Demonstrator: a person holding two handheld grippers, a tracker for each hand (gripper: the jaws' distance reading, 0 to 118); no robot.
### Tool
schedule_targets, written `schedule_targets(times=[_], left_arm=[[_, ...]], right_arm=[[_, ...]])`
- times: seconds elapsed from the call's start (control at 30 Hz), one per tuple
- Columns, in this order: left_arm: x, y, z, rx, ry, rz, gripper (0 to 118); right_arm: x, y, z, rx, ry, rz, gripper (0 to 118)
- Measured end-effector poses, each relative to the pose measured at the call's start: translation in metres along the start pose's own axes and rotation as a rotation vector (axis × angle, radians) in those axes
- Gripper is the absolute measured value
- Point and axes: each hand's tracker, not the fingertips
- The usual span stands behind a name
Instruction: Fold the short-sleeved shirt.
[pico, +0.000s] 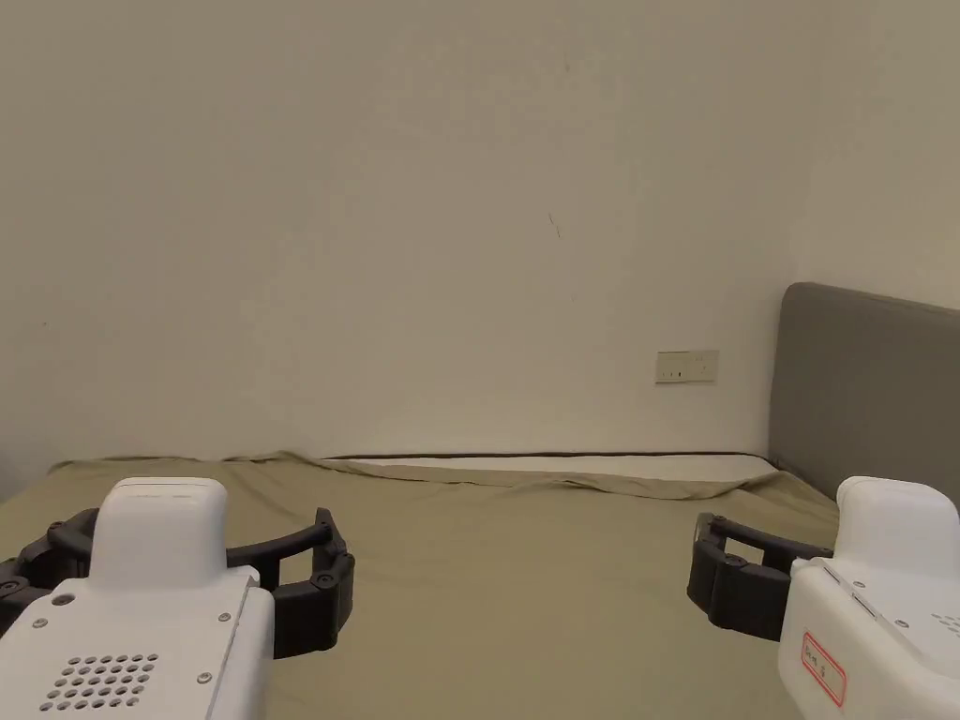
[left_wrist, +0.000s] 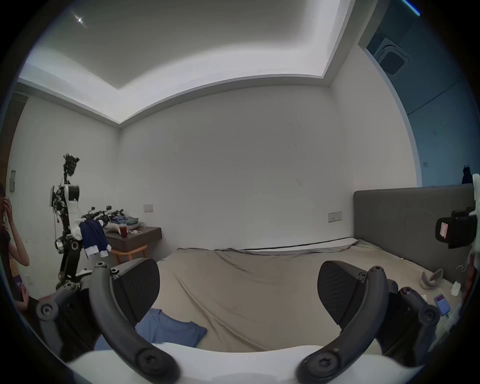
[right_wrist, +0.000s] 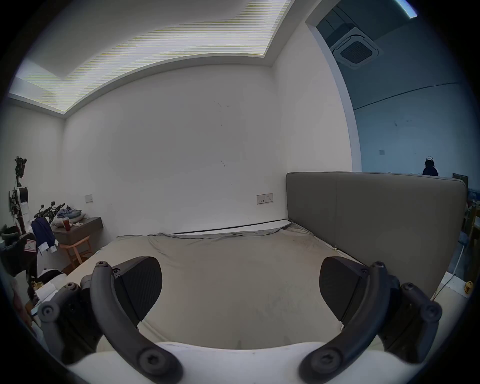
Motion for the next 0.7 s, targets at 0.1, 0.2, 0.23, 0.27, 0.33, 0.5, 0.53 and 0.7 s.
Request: schedule_targets(times=[0.1, 0.2, 0.23, 0.27, 0.33, 0.5, 0.53, 0.7], left_arm=[[-0.006, 0.001, -0.002, -0.018, -0.024, 0.054, 118], [-0.006, 0.001, -0.002, -0.016, -0.001, 0.047, 118], [-0.005, 0.001, 0.000, -0.001, 0.005, 0.032, 118], [-0.004, 0.001, 0.002, 0.010, 0.009, 0.019, 118], [-0.002, 0.001, 0.003, 0.015, 0.017, 0.005, 118], [-0.002, 0.001, 0.002, 0.008, 0.010, -0.004, 118], [-0.003, 0.001, 0.001, 0.007, 0.010, -0.005, 118], [-0.010, 0.001, -0.001, 0.005, 0.016, 0.036, 118]], right_arm=[[-0.001, 0.000, 0.002, 0.001, 0.009, 0.020, 118], [-0.003, 0.000, 0.004, 0.007, 0.019, 0.038, 118], [-0.003, 0.001, 0.005, 0.010, 0.022, 0.037, 118], [-0.004, 0.001, 0.005, 0.011, 0.027, 0.034, 118], [-0.003, 0.001, 0.005, 0.010, 0.034, 0.027, 118], [-0.007, 0.001, 0.004, 0.015, 0.015, 0.043, 118], [-0.007, 0.002, 0.004, 0.015, 0.015, 0.048, 118], [-0.014, 0.012, 0.001, 0.031, 0.028, 0.074, 118]])
